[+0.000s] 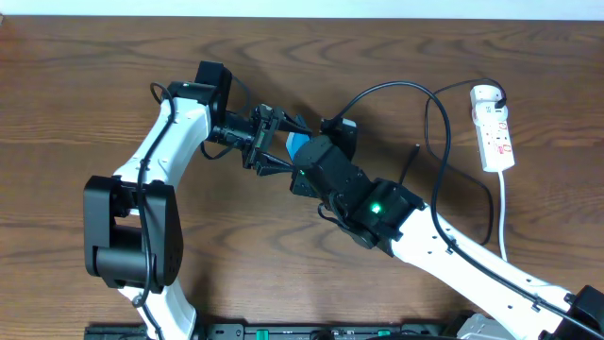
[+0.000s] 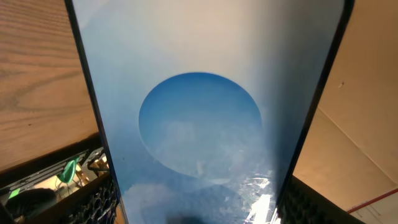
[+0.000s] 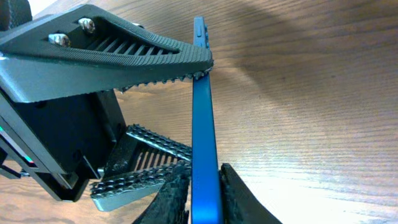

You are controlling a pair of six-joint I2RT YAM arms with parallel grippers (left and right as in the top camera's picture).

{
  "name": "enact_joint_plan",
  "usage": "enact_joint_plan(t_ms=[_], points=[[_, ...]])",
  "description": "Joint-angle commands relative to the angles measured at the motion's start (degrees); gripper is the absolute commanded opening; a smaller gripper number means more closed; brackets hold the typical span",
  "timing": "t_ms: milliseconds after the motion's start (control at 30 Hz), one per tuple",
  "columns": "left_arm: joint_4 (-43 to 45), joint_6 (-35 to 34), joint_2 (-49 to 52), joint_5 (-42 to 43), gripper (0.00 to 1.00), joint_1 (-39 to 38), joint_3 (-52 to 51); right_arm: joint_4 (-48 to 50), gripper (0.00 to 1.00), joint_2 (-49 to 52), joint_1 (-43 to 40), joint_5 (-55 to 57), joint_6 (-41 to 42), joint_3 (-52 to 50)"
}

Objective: Plug charger to phone and switch on socket
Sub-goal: 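Reach the right gripper to the phone and grasp its edge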

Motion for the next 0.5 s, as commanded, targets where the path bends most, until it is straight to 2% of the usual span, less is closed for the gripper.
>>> enact_joint_plan(t_ms=[0,167,367,467], points=[[-0.07,-0.33,-1.05,2.27,0.70,-0.17,-0.11,-0.13,0.11,0.28,0.35,0.46,-0.07,0.94],[-0.07,-0.33,-1.05,2.27,0.70,-0.17,-0.11,-0.66,0.02,0.28,0.35,0.46,-0.09,0.94],[0.20,0.26,-1.05,2.01,0.72,-0.17,-0.11,-1.53,0.01,0.28,0.24,0.81,-0.11,0.94],[0.20,0.33,-1.05,-1.07,0.95,-0.15,-0.11,-1.51,0.01,0.17,-0.72,0.92,-0.11,0.96]])
